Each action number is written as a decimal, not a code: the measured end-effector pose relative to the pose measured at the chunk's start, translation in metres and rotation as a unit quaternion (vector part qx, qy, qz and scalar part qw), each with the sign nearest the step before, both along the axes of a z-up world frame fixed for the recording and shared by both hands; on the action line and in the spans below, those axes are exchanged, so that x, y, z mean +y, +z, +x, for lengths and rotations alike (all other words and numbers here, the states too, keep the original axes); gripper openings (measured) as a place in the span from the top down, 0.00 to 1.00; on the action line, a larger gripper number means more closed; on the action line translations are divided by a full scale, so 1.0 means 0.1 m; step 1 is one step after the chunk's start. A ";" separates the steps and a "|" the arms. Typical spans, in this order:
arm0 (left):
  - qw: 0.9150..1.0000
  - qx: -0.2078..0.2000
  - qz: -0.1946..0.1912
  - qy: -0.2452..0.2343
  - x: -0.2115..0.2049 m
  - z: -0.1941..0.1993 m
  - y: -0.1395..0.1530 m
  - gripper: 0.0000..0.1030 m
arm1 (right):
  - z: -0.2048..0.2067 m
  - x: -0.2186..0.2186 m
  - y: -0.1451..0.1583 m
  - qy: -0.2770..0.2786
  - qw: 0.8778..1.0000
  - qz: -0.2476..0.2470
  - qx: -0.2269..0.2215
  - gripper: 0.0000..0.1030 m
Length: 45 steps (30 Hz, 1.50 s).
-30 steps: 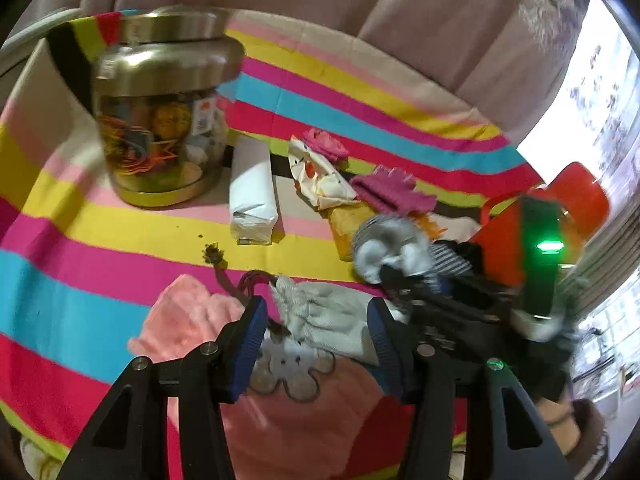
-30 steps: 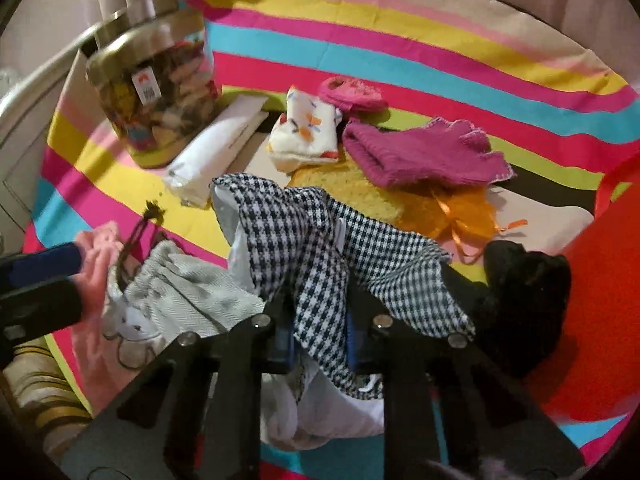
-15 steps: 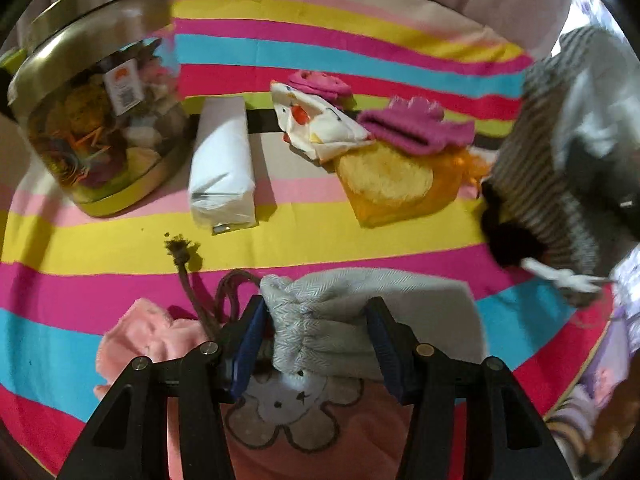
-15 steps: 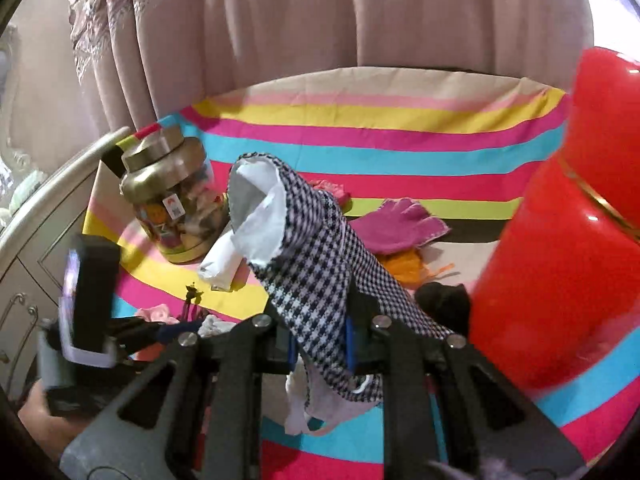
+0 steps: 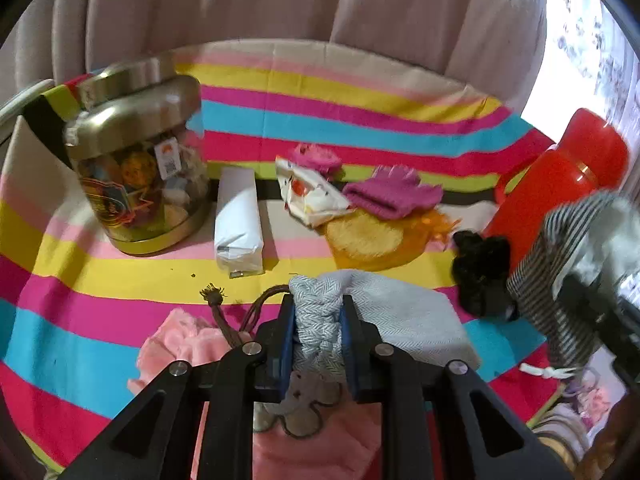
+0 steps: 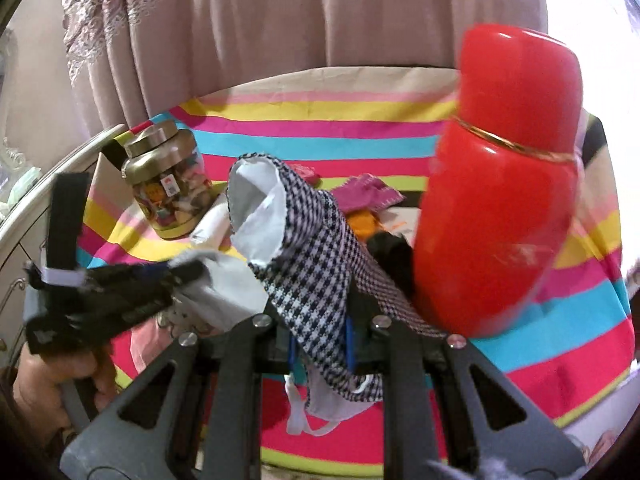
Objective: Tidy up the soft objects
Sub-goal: 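Grasp the grey drawstring pouch with the left gripper while the right grasps the houndstooth bag, then carry the grey pouch and houndstooth bag into the white box and open both grippers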
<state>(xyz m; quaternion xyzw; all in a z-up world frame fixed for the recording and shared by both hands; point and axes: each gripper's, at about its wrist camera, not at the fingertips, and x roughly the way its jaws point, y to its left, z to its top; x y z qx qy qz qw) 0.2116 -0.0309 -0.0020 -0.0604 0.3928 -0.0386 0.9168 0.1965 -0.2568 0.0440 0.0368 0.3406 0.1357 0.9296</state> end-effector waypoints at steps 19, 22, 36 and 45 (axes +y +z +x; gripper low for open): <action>0.993 -0.026 -0.089 -0.070 -0.62 -0.77 0.46 0.79 | -0.75 -0.73 0.08 -0.069 0.997 0.006 0.015 0.80; 0.991 -0.024 -0.092 -0.096 -0.86 -0.88 0.50 0.79 | -0.92 -0.97 0.09 -0.089 0.996 0.003 0.015 0.80; 0.971 -0.010 -0.079 -0.227 -2.01 -1.42 0.60 0.79 | -1.71 -2.32 0.01 -0.227 0.972 -0.016 0.058 0.80; 0.953 -0.006 -0.059 -0.297 -2.53 -1.78 0.63 0.78 | -2.04 -2.72 -0.08 -0.278 0.956 -0.025 0.087 0.78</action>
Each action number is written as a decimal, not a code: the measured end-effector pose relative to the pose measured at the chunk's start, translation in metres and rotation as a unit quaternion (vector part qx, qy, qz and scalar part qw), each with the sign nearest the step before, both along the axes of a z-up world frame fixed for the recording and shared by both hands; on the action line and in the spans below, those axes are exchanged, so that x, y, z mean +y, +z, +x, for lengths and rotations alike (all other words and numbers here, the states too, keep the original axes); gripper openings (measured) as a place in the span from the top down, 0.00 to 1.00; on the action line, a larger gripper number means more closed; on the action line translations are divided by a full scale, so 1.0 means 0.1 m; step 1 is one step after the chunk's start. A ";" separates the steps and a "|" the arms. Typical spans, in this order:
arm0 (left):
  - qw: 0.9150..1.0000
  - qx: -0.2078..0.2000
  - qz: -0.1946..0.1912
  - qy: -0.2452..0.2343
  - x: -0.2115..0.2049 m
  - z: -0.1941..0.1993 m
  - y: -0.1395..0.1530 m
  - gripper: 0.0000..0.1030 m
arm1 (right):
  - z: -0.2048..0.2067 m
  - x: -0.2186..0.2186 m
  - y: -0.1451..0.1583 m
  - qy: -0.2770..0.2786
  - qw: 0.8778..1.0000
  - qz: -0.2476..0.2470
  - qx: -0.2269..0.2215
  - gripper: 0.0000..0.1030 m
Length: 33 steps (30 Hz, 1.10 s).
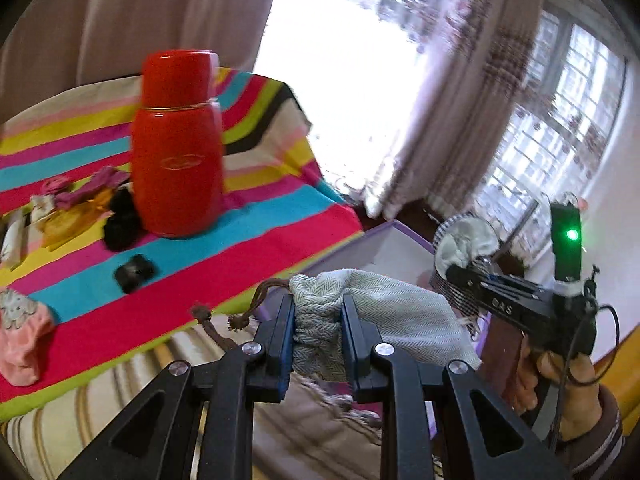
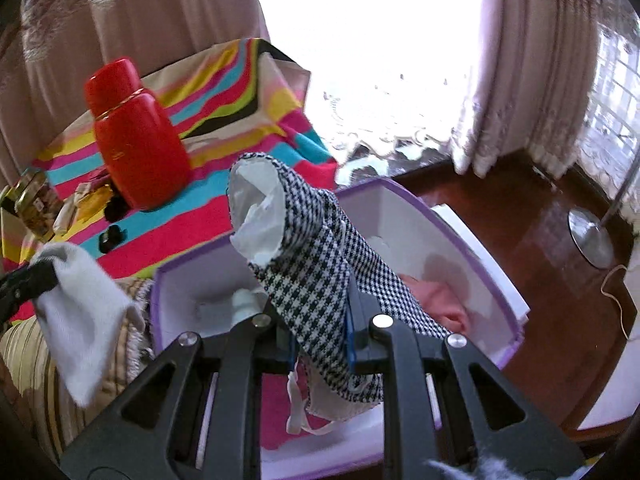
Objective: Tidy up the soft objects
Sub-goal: 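Carry the grey pouch and houndstooth bag into the white box and open both grippers, then move both grippers back over the striped table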
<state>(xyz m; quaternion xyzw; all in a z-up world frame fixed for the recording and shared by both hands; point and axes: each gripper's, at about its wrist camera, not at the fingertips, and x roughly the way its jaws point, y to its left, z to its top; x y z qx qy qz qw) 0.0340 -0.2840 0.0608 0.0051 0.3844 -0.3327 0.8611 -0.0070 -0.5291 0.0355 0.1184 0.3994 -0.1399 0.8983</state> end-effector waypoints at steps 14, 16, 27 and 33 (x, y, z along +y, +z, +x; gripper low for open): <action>1.000 0.023 -0.011 -0.018 -0.09 -0.04 -0.05 0.42 | -0.01 0.03 0.03 0.003 1.000 -0.017 0.000 0.31; 0.999 0.025 -0.015 -0.013 -0.06 -0.03 -0.06 0.42 | 0.01 0.06 0.02 0.008 1.000 -0.016 0.002 0.31; 0.999 0.028 -0.020 0.006 0.13 0.00 -0.06 0.42 | 0.06 0.31 0.05 0.043 0.999 -0.011 0.001 0.31; 0.999 0.029 -0.020 0.042 0.44 0.04 -0.06 0.42 | 0.12 0.56 0.04 0.076 0.997 -0.004 0.003 0.31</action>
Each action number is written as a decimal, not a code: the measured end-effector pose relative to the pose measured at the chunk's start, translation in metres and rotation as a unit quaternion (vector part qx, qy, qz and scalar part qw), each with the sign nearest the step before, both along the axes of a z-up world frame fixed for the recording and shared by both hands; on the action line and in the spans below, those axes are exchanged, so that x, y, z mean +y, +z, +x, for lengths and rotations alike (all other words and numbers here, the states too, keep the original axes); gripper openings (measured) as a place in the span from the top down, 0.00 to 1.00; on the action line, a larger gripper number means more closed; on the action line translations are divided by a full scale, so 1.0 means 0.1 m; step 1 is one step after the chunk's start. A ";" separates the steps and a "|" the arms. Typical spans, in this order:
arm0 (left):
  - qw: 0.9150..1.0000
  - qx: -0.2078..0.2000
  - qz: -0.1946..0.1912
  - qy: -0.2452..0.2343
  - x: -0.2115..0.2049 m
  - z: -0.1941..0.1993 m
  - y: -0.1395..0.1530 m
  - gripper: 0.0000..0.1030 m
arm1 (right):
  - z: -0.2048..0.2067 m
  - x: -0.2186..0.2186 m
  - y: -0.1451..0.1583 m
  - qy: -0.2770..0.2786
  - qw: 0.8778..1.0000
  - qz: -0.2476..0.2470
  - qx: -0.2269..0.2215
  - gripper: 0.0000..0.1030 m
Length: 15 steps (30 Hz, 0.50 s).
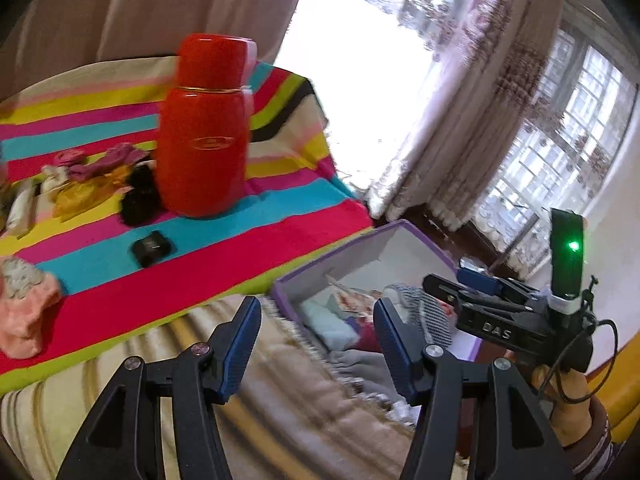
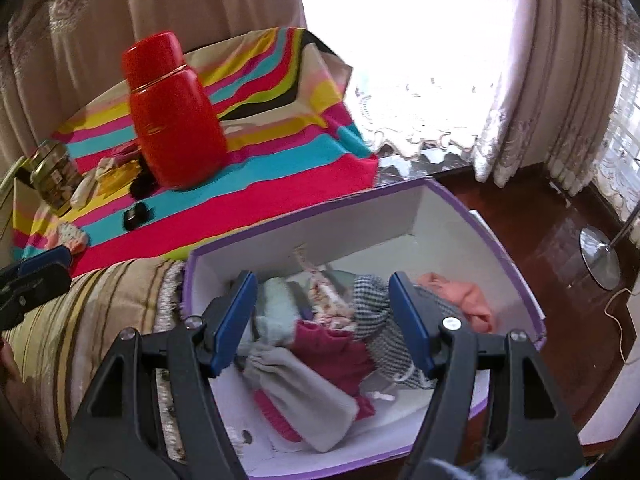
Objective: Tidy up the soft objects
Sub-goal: 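Move both grippers back over the striped table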
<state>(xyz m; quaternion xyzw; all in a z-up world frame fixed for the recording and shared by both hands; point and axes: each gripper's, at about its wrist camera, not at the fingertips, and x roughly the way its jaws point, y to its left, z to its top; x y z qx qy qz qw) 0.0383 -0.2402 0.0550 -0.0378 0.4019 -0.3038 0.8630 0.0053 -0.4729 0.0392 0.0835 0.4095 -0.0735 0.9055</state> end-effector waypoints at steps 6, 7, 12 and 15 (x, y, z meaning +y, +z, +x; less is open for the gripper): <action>0.997 0.022 -0.012 0.070 0.59 0.08 -0.08 0.42 | 0.09 0.39 -0.01 0.042 0.999 0.004 0.004 0.31; 0.996 0.027 -0.014 0.082 0.68 0.09 -0.09 0.42 | 0.10 0.47 -0.02 0.050 0.999 0.006 0.007 0.31; 0.985 0.056 -0.025 0.163 1.35 0.13 -0.24 0.42 | 0.20 0.85 -0.05 0.092 0.996 0.001 0.016 0.31; 0.977 0.065 -0.033 0.199 1.67 0.12 -0.30 0.42 | 0.26 1.06 -0.06 0.116 0.993 -0.002 0.020 0.31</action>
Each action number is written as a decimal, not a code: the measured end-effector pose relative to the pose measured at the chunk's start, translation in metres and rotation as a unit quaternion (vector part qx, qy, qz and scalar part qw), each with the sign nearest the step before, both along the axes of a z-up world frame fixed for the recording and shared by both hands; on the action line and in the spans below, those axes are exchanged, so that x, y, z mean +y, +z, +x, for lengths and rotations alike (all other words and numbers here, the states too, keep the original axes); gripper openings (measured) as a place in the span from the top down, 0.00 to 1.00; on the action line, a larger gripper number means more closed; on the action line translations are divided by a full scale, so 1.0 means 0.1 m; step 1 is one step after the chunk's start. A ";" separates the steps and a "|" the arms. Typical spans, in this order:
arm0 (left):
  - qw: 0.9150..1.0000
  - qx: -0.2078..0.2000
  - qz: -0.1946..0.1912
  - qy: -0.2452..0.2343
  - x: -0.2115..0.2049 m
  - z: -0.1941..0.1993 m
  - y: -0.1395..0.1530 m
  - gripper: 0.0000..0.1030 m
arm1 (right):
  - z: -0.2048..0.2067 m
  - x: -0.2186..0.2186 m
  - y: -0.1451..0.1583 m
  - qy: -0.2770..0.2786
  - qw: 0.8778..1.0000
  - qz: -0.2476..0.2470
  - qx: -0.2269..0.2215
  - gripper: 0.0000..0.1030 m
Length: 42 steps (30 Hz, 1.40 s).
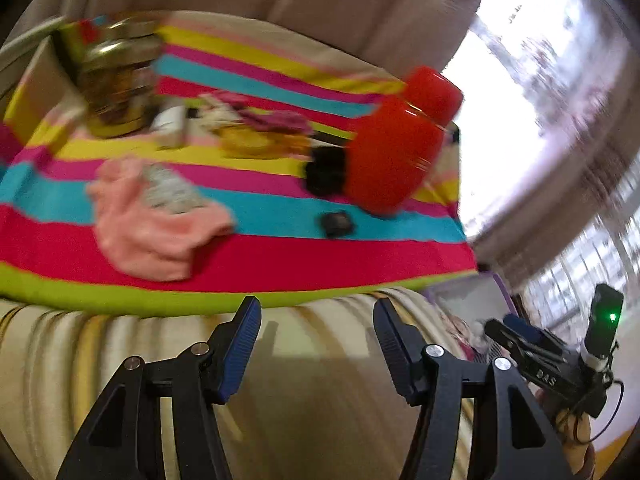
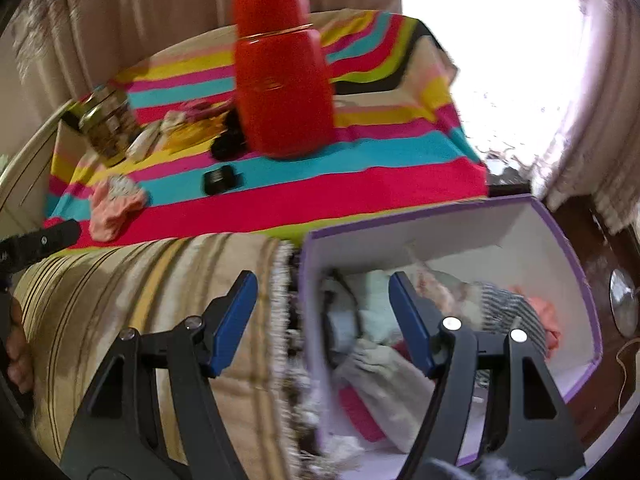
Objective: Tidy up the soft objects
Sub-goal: 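Move both grippers back over the striped table, then grasp the pink bunny towel with the left gripper while the right grasps the black hair tie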
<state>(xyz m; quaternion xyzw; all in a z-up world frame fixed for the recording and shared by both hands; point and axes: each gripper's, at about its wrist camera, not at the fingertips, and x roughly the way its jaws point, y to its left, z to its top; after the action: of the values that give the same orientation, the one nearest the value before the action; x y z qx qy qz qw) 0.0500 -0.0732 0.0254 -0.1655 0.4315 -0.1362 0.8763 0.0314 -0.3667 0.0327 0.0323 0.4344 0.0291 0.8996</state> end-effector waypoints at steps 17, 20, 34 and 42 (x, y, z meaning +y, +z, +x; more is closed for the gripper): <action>0.989 0.062 0.011 0.132 0.87 0.15 -0.27 0.33 | 0.37 0.66 -0.05 0.062 0.997 -0.031 0.015 0.31; 0.987 0.071 0.023 0.142 0.92 0.26 -0.30 0.33 | 0.47 0.71 -0.08 0.064 0.997 -0.032 0.021 0.30; 0.976 0.133 0.030 0.170 1.16 1.04 -0.61 0.29 | 0.94 0.92 -0.22 0.069 0.996 -0.041 0.034 0.30; 0.976 0.149 0.047 0.150 1.00 1.39 -0.71 0.27 | 1.17 0.95 -0.32 0.065 0.996 -0.036 0.044 0.30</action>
<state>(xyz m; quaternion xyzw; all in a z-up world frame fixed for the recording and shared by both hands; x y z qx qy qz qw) 0.1893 0.0266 -0.0456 -0.2049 0.5336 0.0432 0.8194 0.1488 -0.2713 0.0007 -0.0267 0.4756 0.0705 0.8764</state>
